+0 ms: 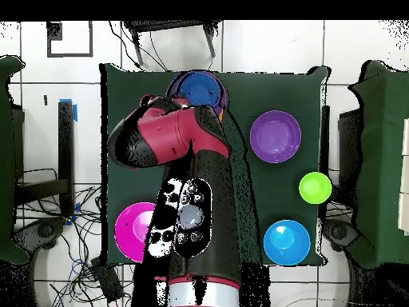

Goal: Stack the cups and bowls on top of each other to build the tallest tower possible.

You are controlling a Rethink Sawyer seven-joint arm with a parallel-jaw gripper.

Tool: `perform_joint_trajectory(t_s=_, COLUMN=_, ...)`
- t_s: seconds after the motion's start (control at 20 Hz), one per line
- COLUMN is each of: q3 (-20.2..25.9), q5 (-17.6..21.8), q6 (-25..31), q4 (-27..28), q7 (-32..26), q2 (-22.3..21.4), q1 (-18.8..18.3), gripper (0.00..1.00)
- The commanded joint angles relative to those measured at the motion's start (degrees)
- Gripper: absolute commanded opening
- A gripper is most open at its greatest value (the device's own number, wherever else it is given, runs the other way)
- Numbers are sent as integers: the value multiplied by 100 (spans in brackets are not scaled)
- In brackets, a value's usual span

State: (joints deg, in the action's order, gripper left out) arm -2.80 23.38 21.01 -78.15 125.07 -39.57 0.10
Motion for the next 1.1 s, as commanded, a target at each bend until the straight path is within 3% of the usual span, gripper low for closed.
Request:
perform_joint_trajectory(t_s=0.05, q3=586, q5=515, q6=-72, q4=-945, q7=-590, q2=348, q1=-158, gripper=0)
perform_joint_trajectory(t_s=1.1, q3=750, q5=474, q6=-242, q4=-1069, q7=-554, q2=345, q1=-270, gripper=0)
